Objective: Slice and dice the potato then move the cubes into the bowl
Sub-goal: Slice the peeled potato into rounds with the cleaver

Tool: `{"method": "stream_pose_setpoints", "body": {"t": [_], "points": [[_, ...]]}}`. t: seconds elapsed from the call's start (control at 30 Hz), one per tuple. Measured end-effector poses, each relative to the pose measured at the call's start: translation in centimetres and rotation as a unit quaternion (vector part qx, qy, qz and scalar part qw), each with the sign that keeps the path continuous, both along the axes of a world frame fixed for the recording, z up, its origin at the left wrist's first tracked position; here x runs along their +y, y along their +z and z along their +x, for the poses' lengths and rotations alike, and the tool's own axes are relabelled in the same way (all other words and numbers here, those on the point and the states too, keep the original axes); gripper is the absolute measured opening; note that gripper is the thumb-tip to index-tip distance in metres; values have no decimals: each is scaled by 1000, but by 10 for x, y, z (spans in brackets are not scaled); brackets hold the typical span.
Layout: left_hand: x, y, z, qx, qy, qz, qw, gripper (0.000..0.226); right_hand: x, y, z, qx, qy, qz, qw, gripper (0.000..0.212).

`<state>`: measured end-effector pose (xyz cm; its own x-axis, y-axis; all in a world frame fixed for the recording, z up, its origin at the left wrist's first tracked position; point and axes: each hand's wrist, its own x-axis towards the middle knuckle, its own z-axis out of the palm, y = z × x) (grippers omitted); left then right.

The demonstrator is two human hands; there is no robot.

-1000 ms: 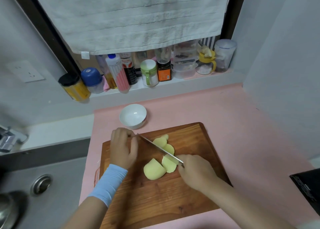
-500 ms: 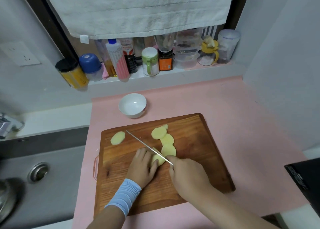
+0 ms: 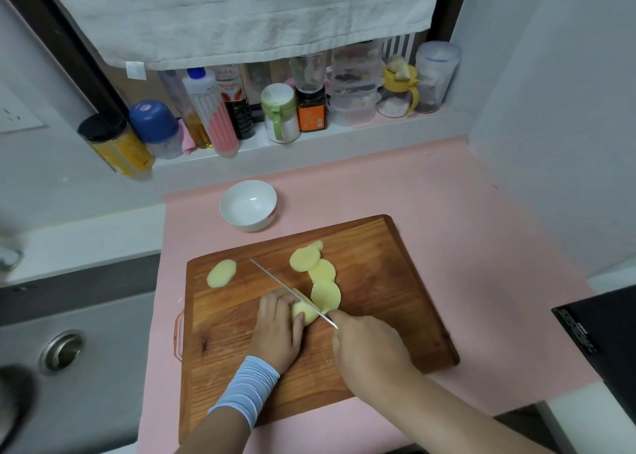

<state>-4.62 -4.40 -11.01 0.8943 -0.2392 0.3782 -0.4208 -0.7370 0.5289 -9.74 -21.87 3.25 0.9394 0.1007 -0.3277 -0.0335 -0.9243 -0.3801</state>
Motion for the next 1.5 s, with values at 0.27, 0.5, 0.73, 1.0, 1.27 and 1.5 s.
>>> {"method": "stream_pose_setpoints", "body": {"t": [0.27,0.5,0.73,1.0,1.27,1.5], "points": [[-5,-7,1,8,14,9,1000,20,-1,4,14,29,-3,3,1000,22],[-4,-10,2,0,13,19,1000,19,-7,8,22,64,6,7,998,14],[-6,-10,2,7,26,18,999,20,-1,4,37,90,12,8,996,11],[-5,-12,1,16,25,19,999,21,-11,-2,34,103,-1,9,995,15],[-3,-11,3,11,18,22,1000,20,-3,-7,46,112,10,19,993,15],[-4,-13,2,19,26,32,999,23,-7,-18,39,102,-3,19,995,14]]}}
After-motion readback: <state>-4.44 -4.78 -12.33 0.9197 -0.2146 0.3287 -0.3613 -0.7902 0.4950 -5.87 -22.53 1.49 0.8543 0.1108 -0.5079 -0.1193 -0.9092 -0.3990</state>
